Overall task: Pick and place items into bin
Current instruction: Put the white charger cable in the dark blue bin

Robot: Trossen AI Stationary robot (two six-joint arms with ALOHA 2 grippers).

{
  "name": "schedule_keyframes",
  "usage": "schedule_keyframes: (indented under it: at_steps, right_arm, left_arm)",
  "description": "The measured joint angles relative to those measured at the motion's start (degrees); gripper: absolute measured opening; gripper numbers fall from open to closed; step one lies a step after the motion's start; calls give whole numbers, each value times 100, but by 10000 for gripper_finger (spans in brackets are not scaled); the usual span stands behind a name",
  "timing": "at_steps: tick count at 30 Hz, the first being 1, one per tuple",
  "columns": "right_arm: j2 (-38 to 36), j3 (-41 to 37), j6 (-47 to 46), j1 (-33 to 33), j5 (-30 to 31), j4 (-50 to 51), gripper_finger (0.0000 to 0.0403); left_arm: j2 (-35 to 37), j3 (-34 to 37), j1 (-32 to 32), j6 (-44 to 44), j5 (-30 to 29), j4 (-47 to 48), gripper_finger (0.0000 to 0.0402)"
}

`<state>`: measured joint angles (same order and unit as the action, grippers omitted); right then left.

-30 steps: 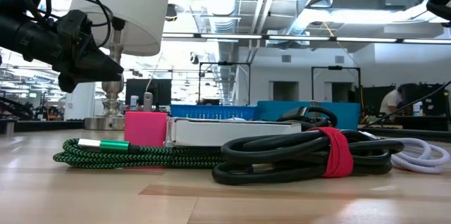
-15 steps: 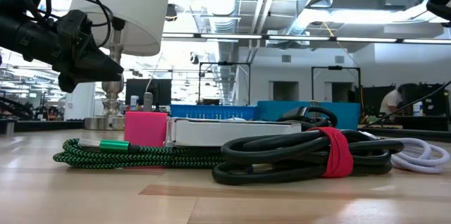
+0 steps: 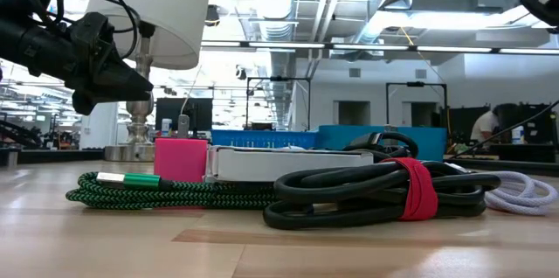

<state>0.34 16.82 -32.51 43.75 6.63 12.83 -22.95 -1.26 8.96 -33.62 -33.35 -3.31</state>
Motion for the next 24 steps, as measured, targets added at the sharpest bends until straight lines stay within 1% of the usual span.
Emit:
schedule_keyframes:
  at_steps: [5,11,15,17,21,24]
  right_arm:
    - [0,0,2,0,320,-7,91]
    - [1,0,9,0,1267,-593,91]
    - [2,0,6,-2,2148,-675,91]
    - [2,-2,4,-2,2316,-645,91]
    - [46,-20,-119,-9,2412,-689,91]
    - [134,-22,-236,-101,2866,-1062,91]
  left_arm:
    - [1,0,1,0,0,0,116]
    - [1,-1,0,0,0,-1,116]
    - [1,0,-1,1,0,-2,116]
    - [1,0,-1,2,-1,0,116]
    - [0,-1,1,1,-1,0,116]
    - [0,0,1,0,0,0,116]
